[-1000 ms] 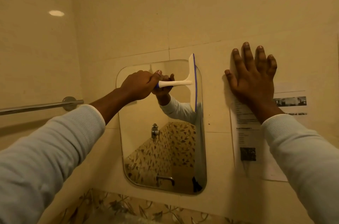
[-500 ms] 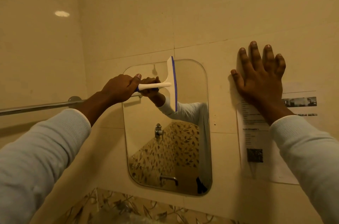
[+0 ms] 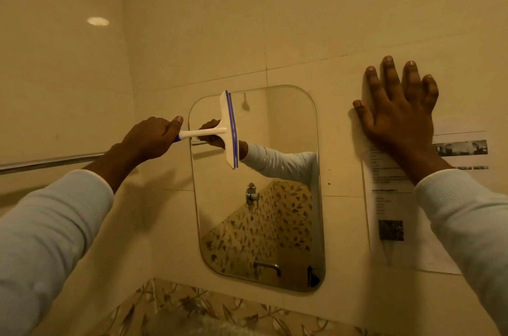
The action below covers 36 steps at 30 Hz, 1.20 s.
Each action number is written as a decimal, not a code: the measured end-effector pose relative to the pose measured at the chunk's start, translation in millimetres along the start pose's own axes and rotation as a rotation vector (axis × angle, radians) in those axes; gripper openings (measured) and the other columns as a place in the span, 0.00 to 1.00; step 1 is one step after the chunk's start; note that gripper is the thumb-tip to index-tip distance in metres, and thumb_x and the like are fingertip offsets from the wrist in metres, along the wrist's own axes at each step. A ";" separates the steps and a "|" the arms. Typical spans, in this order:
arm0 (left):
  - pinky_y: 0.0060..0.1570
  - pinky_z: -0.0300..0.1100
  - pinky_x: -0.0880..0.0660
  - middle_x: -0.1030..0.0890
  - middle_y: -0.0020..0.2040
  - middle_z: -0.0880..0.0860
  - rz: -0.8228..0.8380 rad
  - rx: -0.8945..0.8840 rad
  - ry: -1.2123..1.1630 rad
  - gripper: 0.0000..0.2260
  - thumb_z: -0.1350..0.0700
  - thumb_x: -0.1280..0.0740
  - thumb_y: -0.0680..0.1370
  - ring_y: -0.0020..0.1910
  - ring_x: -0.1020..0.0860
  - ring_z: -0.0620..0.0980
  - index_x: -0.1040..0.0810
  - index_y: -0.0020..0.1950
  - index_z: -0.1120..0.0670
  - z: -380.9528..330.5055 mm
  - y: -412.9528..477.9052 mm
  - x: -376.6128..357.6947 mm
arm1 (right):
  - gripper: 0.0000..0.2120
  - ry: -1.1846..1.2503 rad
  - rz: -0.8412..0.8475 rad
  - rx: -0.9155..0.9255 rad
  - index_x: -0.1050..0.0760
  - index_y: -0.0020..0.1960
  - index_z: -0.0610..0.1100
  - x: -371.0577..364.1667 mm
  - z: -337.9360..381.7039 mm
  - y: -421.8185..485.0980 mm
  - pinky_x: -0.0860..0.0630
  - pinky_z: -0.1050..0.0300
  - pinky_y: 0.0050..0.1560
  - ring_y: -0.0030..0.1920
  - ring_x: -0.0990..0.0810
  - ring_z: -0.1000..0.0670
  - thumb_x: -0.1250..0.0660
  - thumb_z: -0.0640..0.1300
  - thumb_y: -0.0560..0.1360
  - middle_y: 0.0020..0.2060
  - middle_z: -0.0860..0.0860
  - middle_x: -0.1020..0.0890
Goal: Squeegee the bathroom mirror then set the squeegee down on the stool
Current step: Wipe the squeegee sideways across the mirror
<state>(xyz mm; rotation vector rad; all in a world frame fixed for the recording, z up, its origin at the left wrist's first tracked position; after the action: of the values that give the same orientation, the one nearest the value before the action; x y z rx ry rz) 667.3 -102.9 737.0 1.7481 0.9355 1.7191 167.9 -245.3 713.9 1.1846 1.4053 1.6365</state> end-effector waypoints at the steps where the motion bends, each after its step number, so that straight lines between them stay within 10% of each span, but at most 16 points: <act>1: 0.31 0.42 0.34 0.27 0.28 0.56 0.002 0.008 0.008 0.27 0.44 0.49 0.86 0.27 0.29 0.54 0.26 0.34 0.55 2.2 -1.1 1.3 | 0.37 0.002 -0.001 0.001 0.52 0.88 0.51 0.3 0.1 -0.1 0.53 0.30 0.81 0.85 0.52 0.35 0.54 0.67 0.84 0.87 0.46 0.52; 30: 0.29 0.43 0.32 0.24 0.30 0.54 0.015 0.037 0.372 0.29 0.39 0.54 0.84 0.28 0.24 0.54 0.24 0.35 0.53 62.8 -26.1 19.9 | 0.37 0.009 0.024 0.002 0.51 0.88 0.51 5.5 2.4 -1.3 0.52 0.30 0.81 0.85 0.52 0.35 0.54 0.67 0.84 0.87 0.46 0.52; 36: 0.28 0.42 0.36 0.25 0.35 0.51 0.090 0.013 0.598 0.25 0.41 0.52 0.85 0.31 0.27 0.50 0.19 0.58 0.53 58.3 -34.2 27.9 | 0.37 0.016 0.019 0.000 0.51 0.88 0.51 4.9 2.1 -1.6 0.52 0.29 0.81 0.85 0.51 0.34 0.54 0.67 0.84 0.87 0.46 0.52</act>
<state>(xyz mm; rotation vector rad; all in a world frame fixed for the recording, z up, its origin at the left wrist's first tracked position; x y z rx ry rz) 719.9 -53.6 724.8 1.3081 1.1154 2.3599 168.0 -239.8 713.4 1.1903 1.4077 1.6623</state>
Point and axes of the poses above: each hand's wrist, its own y-axis towards the middle knuckle, its own x-axis out of the back of the hand, z = x × y, the point moved 3 cm from there along y, towards the middle knuckle
